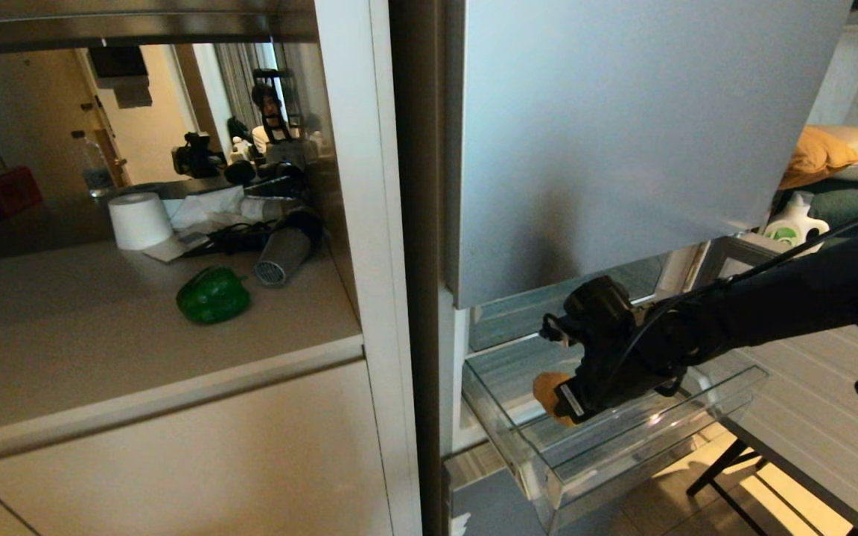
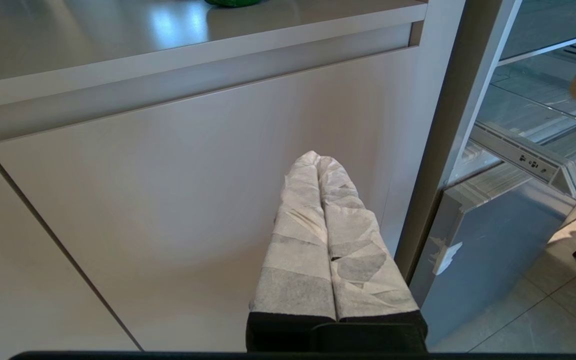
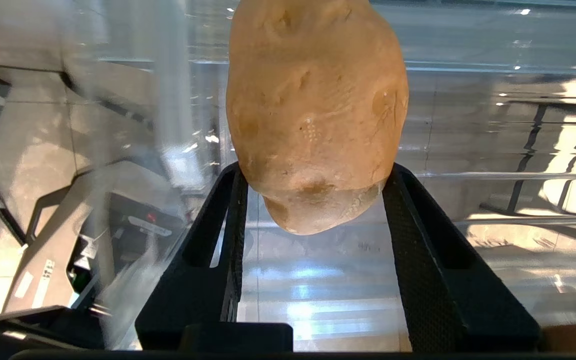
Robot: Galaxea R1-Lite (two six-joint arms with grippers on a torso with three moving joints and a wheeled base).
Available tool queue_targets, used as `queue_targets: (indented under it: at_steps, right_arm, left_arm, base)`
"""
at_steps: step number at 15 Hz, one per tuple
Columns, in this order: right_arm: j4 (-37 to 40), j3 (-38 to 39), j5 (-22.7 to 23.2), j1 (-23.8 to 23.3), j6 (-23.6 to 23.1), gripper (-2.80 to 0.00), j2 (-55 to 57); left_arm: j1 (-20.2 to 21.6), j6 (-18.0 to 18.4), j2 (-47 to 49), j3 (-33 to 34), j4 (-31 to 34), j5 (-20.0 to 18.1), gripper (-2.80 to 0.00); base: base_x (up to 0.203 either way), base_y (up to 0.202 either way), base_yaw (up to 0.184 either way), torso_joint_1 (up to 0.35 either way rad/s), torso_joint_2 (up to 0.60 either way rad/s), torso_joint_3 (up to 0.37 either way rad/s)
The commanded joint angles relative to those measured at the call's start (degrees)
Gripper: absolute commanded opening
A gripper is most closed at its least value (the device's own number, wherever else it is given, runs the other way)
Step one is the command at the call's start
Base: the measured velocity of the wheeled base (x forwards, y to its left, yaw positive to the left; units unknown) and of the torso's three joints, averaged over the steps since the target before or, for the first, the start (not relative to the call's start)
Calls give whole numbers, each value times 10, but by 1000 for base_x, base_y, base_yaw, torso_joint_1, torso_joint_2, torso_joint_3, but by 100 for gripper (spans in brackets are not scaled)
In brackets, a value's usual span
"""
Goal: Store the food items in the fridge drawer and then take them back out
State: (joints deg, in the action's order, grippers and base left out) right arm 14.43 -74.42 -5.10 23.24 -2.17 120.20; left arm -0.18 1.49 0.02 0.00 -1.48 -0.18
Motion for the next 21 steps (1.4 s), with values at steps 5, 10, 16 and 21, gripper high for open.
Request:
queue_targets:
  at_steps: [5,10,16,21]
  right_arm:
    - [1,44,1,13,1,-280,-100]
    - [1,97,2,26,4,-280,-178]
    - [0,141,5,57,16,-280,-250]
    - [0,167,16,59,26,-280,-281]
  left_arm:
    - [0,0,1,6,0,0,-280]
    - [0,0,1,6,0,0,-280]
    - [0,0,1,6,0,0,-280]
    - [0,0,1,6,0,0,-280]
  base:
    - [0,0,0,0,0,0]
    - [0,0,0,0,0,0]
    - [0,0,0,0,0,0]
    - [0,0,0,0,0,0]
